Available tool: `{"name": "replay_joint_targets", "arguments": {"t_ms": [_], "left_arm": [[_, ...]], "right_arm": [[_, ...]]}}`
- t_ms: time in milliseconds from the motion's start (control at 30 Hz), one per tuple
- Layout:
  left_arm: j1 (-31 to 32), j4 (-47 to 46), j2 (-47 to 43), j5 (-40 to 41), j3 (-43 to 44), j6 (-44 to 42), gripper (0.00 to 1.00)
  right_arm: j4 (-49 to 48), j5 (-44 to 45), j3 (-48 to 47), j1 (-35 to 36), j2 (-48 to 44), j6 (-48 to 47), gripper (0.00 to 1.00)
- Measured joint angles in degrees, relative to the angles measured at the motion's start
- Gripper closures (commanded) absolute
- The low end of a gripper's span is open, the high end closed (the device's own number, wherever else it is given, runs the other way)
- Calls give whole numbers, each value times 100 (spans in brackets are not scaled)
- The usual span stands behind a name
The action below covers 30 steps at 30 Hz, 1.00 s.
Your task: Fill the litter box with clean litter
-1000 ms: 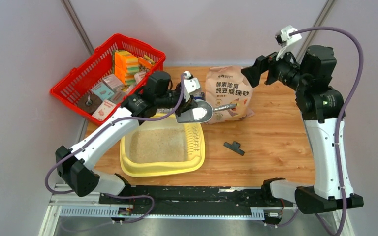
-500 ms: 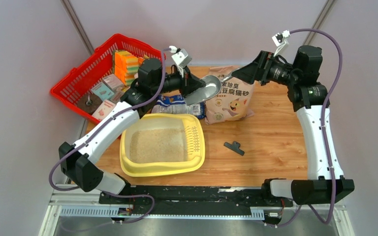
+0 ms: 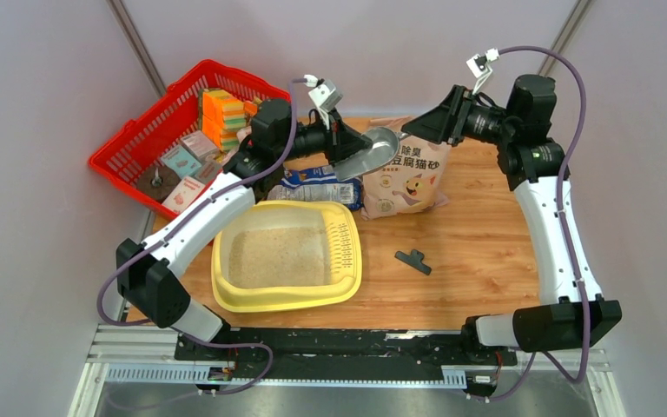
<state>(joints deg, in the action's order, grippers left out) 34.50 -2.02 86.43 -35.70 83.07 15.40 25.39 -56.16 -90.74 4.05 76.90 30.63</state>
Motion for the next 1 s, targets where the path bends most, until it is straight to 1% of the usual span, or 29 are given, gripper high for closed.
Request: {"name": "replay_joint_targets", "arguments": {"t_ms": [233, 367, 433, 500, 533, 567, 600, 633, 667, 700, 733, 833, 933, 1000], "left_arm": [[2, -74, 2, -22, 26, -57, 100], [35, -72, 2, 118, 26, -190, 100], [39, -79, 2, 168, 26, -262, 100], [48, -74, 2, 190, 28, -337, 100], [57, -70, 7, 199, 31, -374, 100], [61, -63, 9, 214, 37, -409, 100], [61, -61, 17, 232, 42, -461, 98], [68, -48, 37, 260, 48, -551, 85], [79, -39, 74, 258, 50, -634, 78], [87, -33, 116, 254, 57, -686, 72], [94, -9, 146, 280, 81, -688, 61], [109, 17, 168, 341, 107, -804, 54], [120, 76, 168, 365, 120, -903, 50], [120, 144, 168, 387, 166, -1036, 49]], "right_arm": [[-92, -15, 0, 96, 107, 48, 48], [-138, -9, 2, 96, 144, 107, 57], [-184, -2, 31, 94, 153, 114, 59], [-225, 13, 90, 92, 153, 116, 65], [-229, 13, 103, 92, 155, 114, 70], [-240, 4, 127, 92, 155, 149, 80], [-256, -59, 146, 98, 155, 225, 84], [-267, -170, 151, 105, 155, 345, 87], [-295, -275, 151, 120, 153, 402, 93], [-299, -280, 151, 125, 142, 365, 96], [-297, -254, 153, 127, 142, 271, 99], [-293, -219, 155, 133, 170, 90, 100], [-291, -190, 151, 127, 173, -79, 100], [-177, -160, 57, 96, 216, -192, 100]]}}
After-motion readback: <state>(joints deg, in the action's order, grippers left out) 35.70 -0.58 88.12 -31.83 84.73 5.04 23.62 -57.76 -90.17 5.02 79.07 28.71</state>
